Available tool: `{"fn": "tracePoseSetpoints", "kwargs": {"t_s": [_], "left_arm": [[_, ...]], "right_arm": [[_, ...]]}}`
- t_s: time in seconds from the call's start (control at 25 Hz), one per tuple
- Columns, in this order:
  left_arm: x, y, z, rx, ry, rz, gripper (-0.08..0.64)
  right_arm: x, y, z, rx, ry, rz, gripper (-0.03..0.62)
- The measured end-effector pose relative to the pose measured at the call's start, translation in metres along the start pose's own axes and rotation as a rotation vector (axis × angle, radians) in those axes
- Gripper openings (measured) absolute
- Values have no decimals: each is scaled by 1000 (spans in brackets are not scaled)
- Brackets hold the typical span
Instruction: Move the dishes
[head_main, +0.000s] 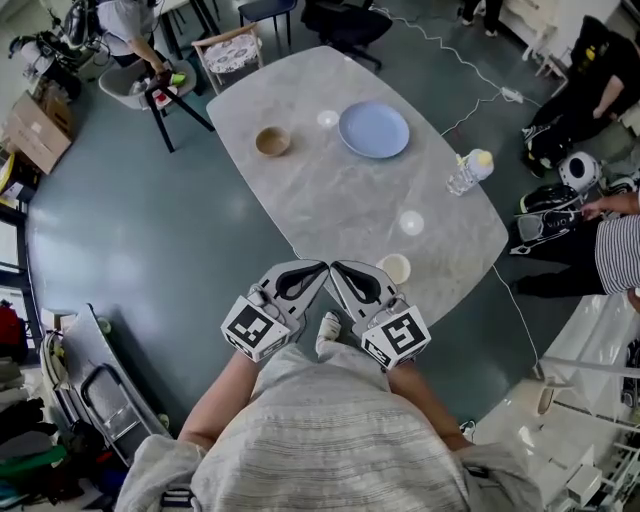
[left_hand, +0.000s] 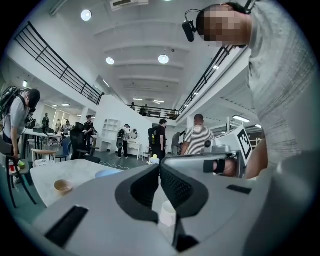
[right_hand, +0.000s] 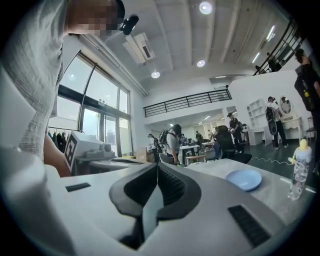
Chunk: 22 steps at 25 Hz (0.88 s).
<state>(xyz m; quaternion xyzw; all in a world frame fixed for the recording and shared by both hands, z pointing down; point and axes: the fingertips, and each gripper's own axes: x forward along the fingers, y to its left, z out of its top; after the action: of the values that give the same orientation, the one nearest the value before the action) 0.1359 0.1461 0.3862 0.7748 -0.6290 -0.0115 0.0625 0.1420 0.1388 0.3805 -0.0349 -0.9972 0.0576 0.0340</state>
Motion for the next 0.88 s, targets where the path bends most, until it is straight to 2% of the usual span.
{"fn": "tracePoseSetpoints", "kwargs": {"t_s": [0.48,0.68,0.88], "left_arm": [[55,48,17,14,10,-100,26],[87,73,16,7,7,-190,26],[114,114,13,7,30,-319,26]], "right_arm": [[20,-68,8,23,0,-137,18],[33,-100,8,27,8,-230,18],[65,-135,11,40,-1,-359,18]]}}
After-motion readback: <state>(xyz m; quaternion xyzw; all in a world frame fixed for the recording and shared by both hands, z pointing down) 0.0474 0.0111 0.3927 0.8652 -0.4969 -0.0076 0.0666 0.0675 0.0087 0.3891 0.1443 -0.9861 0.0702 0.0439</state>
